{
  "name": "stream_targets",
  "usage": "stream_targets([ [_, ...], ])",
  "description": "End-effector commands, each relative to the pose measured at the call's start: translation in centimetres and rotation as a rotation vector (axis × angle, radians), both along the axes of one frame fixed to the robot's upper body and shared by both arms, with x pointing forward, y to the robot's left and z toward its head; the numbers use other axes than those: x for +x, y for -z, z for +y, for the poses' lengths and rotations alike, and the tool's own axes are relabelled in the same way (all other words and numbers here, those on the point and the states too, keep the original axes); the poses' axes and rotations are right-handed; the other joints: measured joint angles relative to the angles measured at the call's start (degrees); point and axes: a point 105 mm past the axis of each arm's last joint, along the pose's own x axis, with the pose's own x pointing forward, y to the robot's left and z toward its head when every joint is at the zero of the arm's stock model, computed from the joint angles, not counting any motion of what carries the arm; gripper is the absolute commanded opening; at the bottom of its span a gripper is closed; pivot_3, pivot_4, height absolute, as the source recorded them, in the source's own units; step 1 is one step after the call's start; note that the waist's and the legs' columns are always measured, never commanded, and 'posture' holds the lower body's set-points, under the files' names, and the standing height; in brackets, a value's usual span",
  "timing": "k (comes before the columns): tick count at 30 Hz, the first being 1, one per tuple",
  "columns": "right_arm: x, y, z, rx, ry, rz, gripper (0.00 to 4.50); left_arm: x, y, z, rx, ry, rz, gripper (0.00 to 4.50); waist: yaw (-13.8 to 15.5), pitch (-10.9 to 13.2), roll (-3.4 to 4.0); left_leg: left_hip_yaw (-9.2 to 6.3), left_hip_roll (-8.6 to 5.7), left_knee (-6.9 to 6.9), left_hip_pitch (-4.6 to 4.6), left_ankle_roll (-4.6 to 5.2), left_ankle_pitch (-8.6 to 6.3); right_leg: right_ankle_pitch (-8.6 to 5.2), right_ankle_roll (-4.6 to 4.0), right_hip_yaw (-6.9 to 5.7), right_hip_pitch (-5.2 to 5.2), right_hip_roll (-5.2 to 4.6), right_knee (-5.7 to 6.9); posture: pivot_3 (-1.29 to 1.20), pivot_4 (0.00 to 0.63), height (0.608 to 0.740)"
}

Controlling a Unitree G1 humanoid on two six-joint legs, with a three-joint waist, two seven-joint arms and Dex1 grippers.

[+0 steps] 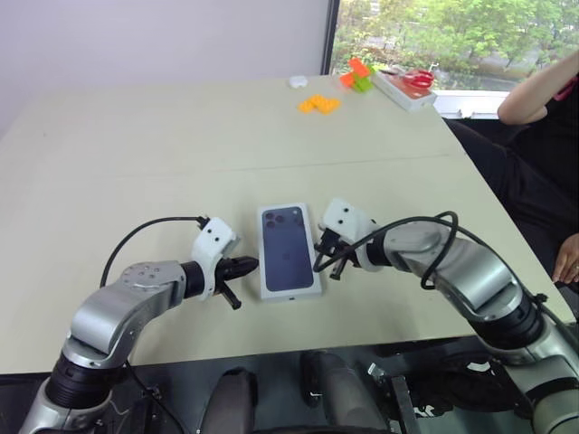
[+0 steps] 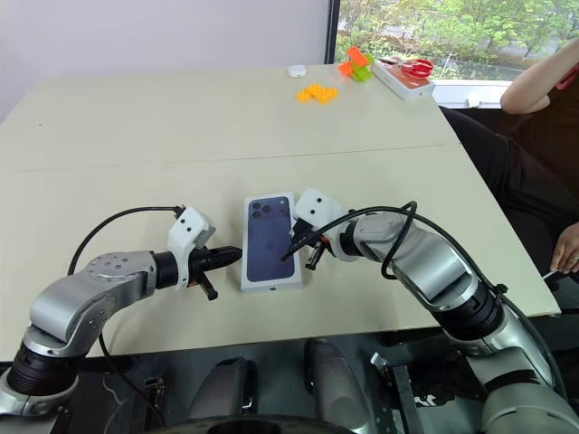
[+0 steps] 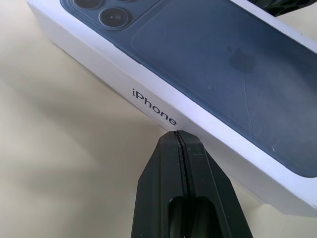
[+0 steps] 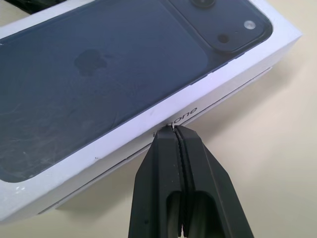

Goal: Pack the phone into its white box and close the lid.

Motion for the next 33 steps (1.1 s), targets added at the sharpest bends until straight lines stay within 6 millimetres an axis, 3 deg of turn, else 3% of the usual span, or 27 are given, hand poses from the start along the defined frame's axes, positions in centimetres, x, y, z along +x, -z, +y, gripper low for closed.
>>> stream_targets([
  [1,-0.8,-0.5,0.9,0.019,-0.048,-0.020,0.04,-0.2,-1.3,-1.1,-0.017,0.060,-0.053,0.00,0.01,0.00,0.00,0.00,0.00,0.00,0.01,0.00,0.00,0.00,0.00,0.00,0.01,0.00,0.00,0.00,0.150,0.739],
  [9,-0.4,-0.3,0.2,0.000,-0.022,-0.028,0.04,-0.4,-1.4,-1.1,-0.017,0.070,-0.050,0.00,0.00,0.00,0.00,0.00,0.00,0.00,0.05,0.00,0.00,0.00,0.00,0.00,0.04,0.00,0.00,0.00,0.150,0.739],
  [22,0.9,-3.0,-3.4,-0.018,-0.001,-0.157,0.04,0.5,-2.5,2.3,-0.030,-0.028,-0.076,0.00,-0.02,0.00,0.00,0.03,-0.01,-0.02,0.32,0.00,0.00,-0.05,-0.03,0.01,0.25,0.01,-0.03,0.00,0.150,0.739],
  [25,-0.2,-5.0,-2.4,0.071,-0.113,-0.200,0.04,2.1,-5.1,2.2,-0.117,-0.072,-0.154,0.00,0.12,0.00,-0.01,0.05,-0.01,-0.06,0.43,0.00,0.00,-0.09,-0.08,0.02,0.34,0.01,-0.05,0.00,0.150,0.739],
  [27,-1.4,-5.3,-1.5,0.111,-0.186,-0.187,0.04,3.0,-5.8,1.8,-0.133,-0.088,-0.184,0.00,0.26,-0.01,-0.03,0.02,-0.01,-0.05,0.42,0.00,0.00,-0.02,0.02,0.00,0.35,0.02,-0.05,0.00,0.150,0.739],
  [31,-3.1,-3.2,0.0,0.101,-0.253,-0.109,0.04,5.4,-6.0,0.1,-0.119,-0.127,-0.221,0.00,0.34,-0.03,-0.06,0.02,-0.01,-0.07,0.48,0.00,0.00,-0.02,0.02,0.02,0.48,0.02,-0.10,0.00,0.150,0.739],
  [33,-3.3,-1.9,0.3,0.085,-0.242,-0.069,0.04,6.4,-5.0,-0.7,-0.064,-0.140,-0.207,0.00,0.28,-0.04,-0.07,0.02,-0.02,-0.06,0.49,0.00,0.00,-0.01,0.02,0.03,0.50,0.01,-0.10,0.00,0.150,0.739],
])
